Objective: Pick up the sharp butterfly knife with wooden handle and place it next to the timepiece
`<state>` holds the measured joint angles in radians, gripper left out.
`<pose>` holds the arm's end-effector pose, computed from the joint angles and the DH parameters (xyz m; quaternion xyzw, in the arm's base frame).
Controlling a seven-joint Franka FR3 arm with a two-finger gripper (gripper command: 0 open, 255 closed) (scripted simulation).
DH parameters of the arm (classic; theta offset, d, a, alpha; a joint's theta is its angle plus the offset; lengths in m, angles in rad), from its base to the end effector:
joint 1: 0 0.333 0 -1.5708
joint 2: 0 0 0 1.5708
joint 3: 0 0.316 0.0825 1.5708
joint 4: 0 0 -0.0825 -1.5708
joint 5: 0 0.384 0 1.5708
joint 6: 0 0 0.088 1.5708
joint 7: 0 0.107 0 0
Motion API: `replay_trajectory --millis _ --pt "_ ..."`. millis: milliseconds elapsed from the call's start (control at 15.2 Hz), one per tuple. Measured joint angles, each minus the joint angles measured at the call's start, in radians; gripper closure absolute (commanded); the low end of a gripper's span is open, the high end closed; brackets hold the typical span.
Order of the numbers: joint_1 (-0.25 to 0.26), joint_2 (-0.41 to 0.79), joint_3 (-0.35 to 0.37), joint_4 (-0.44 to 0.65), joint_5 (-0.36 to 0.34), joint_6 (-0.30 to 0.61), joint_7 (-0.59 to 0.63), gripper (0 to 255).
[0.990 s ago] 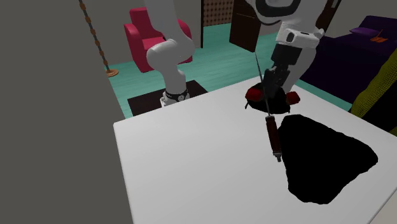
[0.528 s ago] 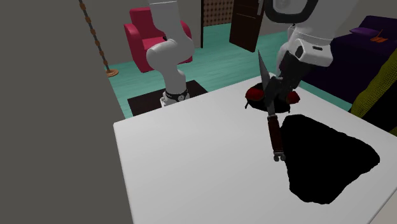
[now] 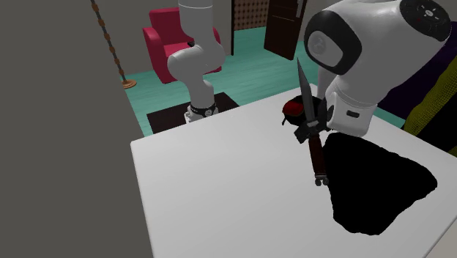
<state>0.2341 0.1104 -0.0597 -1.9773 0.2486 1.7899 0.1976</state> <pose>0.5334 0.1159 0.3941 -0.9811 0.0563 0.1652 0.0833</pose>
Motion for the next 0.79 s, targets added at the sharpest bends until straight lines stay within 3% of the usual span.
replay_trajectory --millis 594,660,792 --pt "0.004 0.002 0.004 -0.045 0.008 0.047 -0.005 0" --pt "0.004 0.002 0.004 -0.045 0.008 0.047 -0.005 255" --pt "0.004 0.002 0.004 -0.045 0.008 0.047 -0.005 255"
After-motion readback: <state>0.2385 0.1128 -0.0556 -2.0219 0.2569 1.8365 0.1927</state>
